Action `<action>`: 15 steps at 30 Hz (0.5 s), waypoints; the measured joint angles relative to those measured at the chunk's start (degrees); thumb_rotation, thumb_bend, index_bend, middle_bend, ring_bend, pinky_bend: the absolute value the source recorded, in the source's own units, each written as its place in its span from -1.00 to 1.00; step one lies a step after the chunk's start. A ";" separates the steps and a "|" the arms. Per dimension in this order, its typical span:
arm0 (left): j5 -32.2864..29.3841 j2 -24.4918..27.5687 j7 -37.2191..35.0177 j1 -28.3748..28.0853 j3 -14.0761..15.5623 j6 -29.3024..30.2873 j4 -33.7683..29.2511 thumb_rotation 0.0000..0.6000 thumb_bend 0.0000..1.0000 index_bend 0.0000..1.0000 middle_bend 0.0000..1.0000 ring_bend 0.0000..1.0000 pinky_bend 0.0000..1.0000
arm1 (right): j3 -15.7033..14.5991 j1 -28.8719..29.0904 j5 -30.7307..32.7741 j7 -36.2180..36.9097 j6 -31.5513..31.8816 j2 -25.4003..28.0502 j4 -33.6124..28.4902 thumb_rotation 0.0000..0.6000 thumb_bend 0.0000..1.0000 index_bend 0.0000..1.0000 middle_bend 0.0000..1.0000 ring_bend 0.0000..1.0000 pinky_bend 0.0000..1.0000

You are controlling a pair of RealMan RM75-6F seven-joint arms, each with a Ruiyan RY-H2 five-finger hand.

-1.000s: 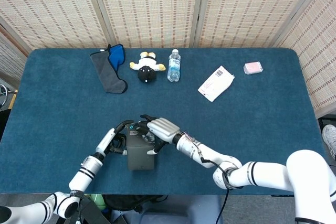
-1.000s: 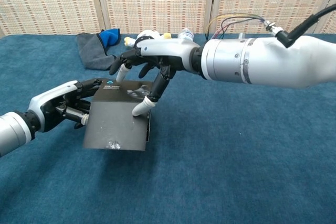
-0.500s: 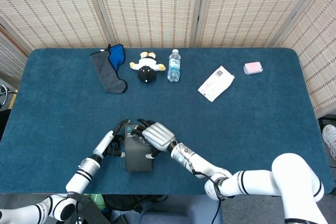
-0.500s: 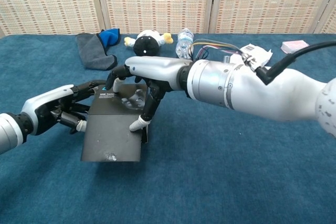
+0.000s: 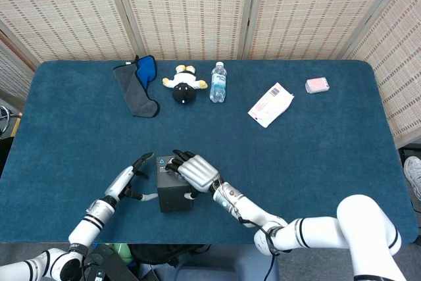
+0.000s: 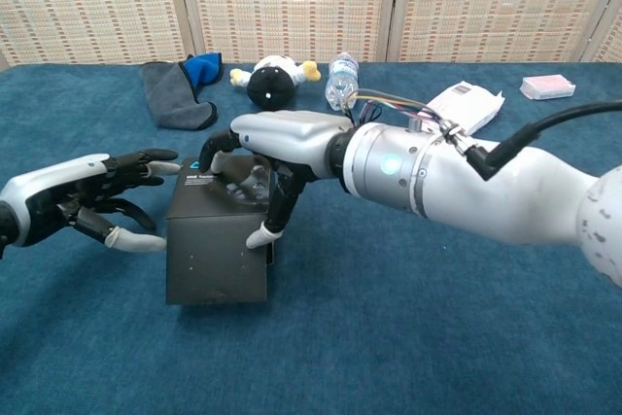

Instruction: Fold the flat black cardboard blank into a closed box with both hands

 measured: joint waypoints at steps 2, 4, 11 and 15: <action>0.03 0.81 0.68 0.36 0.03 0.29 -0.81 1.00 -0.84 -1.00 -1.00 -1.00 -0.42 | 0.02 -0.18 -0.05 -0.71 0.49 -0.08 -0.40 1.00 -1.00 -0.59 -0.66 -0.90 -0.77; 0.05 1.26 1.00 0.66 -0.02 0.65 -1.30 1.00 -0.84 -1.00 -1.00 -1.00 -0.45 | -0.02 -0.33 -0.29 -1.63 1.08 -0.15 -0.71 1.00 -1.00 -0.59 -0.69 -0.90 -0.80; -0.19 1.76 0.68 1.08 -0.57 0.29 -1.68 1.00 -0.84 -1.00 -1.00 -1.00 -0.48 | -0.68 -0.71 -1.41 -6.03 3.05 -1.12 -0.49 1.00 -1.00 -0.62 -0.74 -0.90 -0.82; 0.08 1.89 0.48 1.27 -0.87 0.64 -1.39 1.00 -0.84 -1.00 -1.00 -1.00 -0.48 | -1.17 -0.91 -2.55 -8.64 4.32 -2.32 0.41 1.00 -1.00 -0.62 -0.74 -0.90 -0.82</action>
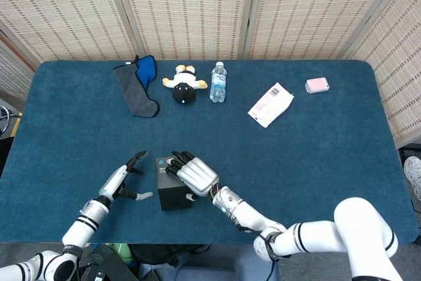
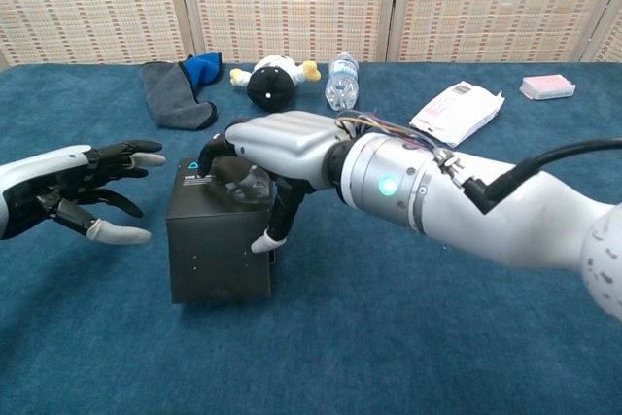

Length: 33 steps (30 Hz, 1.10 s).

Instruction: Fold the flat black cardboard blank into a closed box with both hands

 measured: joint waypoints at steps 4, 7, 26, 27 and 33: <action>0.19 0.29 0.13 0.16 -0.19 0.20 0.72 1.00 -0.84 -1.00 -1.00 -1.00 -0.49 | -0.81 -0.47 -1.71 -2.15 1.39 -1.20 1.39 1.00 -1.00 -0.62 -0.74 -0.90 -0.82; 0.06 0.58 -0.11 0.31 -0.36 0.12 1.08 1.00 -0.84 -1.00 -1.00 -1.00 -0.49 | -1.33 -1.04 -3.04 -2.90 2.30 -2.46 2.75 1.00 -0.99 -0.62 -0.74 -0.90 -0.82; 0.48 1.94 -2.56 0.83 -0.81 -0.80 1.83 1.00 -0.84 -1.00 -1.00 -1.00 -0.50 | -1.45 -4.46 -12.50 -0.38 7.08 -9.52 14.24 1.00 -0.69 -0.49 -0.54 -0.86 -0.82; 0.50 1.97 -2.70 0.84 -0.83 -0.84 1.89 1.00 -0.84 -1.00 -1.00 -1.00 -0.50 | -1.27 -4.51 -12.85 -0.19 7.05 -9.84 14.83 1.00 -0.66 -0.47 -0.52 -0.85 -0.82; 0.85 2.19 -3.52 1.04 -0.94 -0.64 2.22 1.00 -0.84 -1.00 -1.00 -1.00 -0.50 | -0.64 -4.81 -14.79 0.35 7.21 -11.33 17.65 1.00 -0.35 -0.29 -0.40 -0.77 -0.78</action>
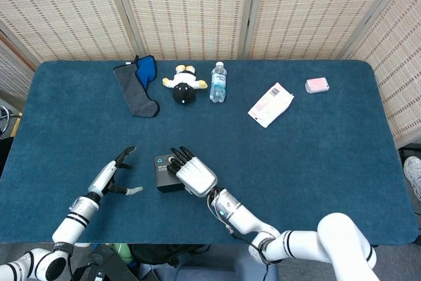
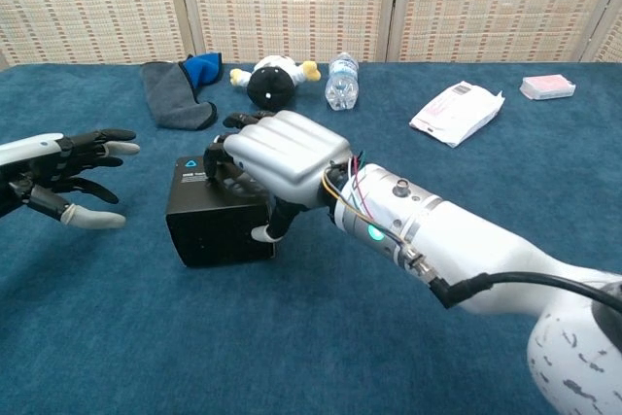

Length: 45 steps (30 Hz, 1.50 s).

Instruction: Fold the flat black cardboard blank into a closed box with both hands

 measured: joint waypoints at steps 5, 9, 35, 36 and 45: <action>0.32 0.14 -0.51 0.07 -0.07 0.10 0.24 1.00 -0.84 -1.00 -1.00 -1.00 -0.51 | 0.29 -0.38 -1.35 -0.03 0.37 -1.15 1.92 1.00 -0.29 -0.24 -0.36 -0.73 -0.74; 0.53 0.31 -0.74 0.02 -0.05 -0.03 0.34 1.00 -0.84 -1.00 -1.00 -1.00 -0.51 | 0.62 -0.76 -2.05 0.25 0.35 -1.59 2.47 1.00 -0.29 -0.22 -0.35 -0.72 -0.73; -5.31 4.45 14.16 3.12 -3.01 8.10 -4.97 1.00 -0.84 -1.00 -1.00 -1.00 -0.51 | 5.08 -11.94 5.84 4.61 2.73 25.30 -33.25 1.00 -0.37 -0.58 -0.45 -0.74 -0.57; -5.85 4.78 15.67 3.46 -3.14 8.81 -5.44 1.00 -0.84 -1.00 -1.00 -1.00 -0.51 | 4.82 -13.34 5.78 5.22 3.74 27.55 -34.33 1.00 -0.36 -0.54 -0.43 -0.72 -0.57; -11.18 9.36 32.37 7.84 -2.84 16.11 -12.00 1.00 -0.84 -1.00 -1.00 -1.00 -0.51 | -0.30 -24.57 -0.54 10.52 14.91 38.53 -34.13 1.00 -0.30 -0.33 -0.31 -0.57 -0.38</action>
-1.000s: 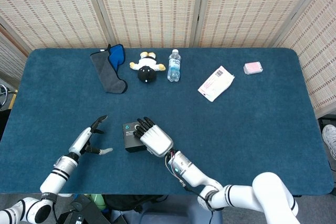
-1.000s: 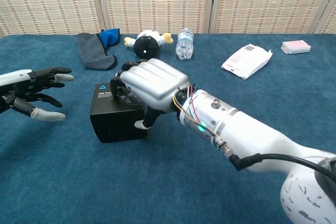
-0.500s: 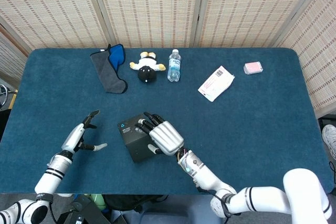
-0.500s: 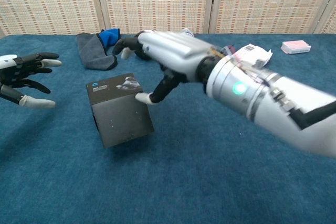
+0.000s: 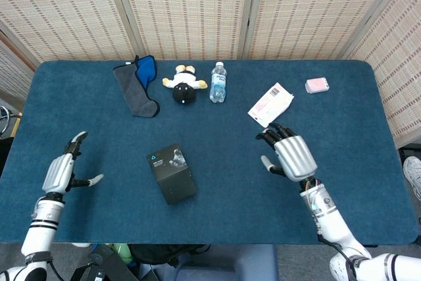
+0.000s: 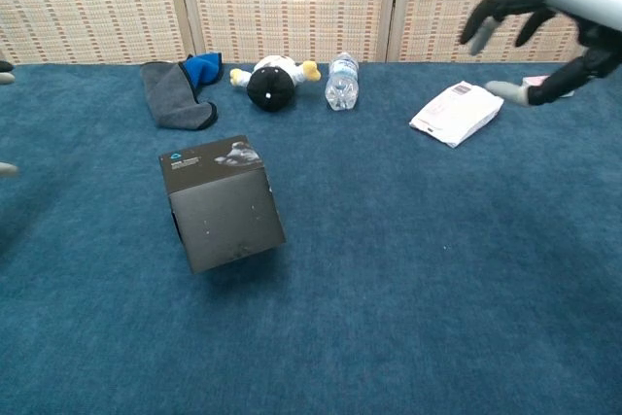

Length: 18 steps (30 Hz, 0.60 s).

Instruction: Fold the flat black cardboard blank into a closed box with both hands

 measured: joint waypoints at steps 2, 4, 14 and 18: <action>-0.78 0.82 3.28 1.28 0.46 2.12 -1.40 1.00 -0.84 -1.00 -1.00 -1.00 -0.51 | -1.06 -2.03 -1.47 0.74 2.39 0.61 1.67 1.00 -0.30 -0.31 -0.29 -0.56 -0.35; -1.12 1.22 5.82 2.38 0.89 4.27 -2.29 1.00 -0.84 -1.00 -1.00 -1.00 -0.51 | -2.34 -4.53 -2.78 1.72 4.99 1.35 3.48 1.00 -0.30 -0.30 -0.28 -0.56 -0.35; 3.46 1.42 14.49 8.20 3.80 16.92 -4.93 1.00 -0.84 -1.00 -1.00 -1.00 -0.51 | -6.06 -12.97 -3.96 9.53 10.17 6.29 4.88 1.00 -0.29 -0.29 -0.28 -0.55 -0.35; 8.23 1.22 16.01 10.52 5.54 20.62 -5.52 1.00 -0.84 -1.00 -1.00 -1.00 -0.51 | -7.38 -16.68 -4.77 14.46 12.05 8.01 5.26 1.00 -0.29 -0.29 -0.28 -0.55 -0.35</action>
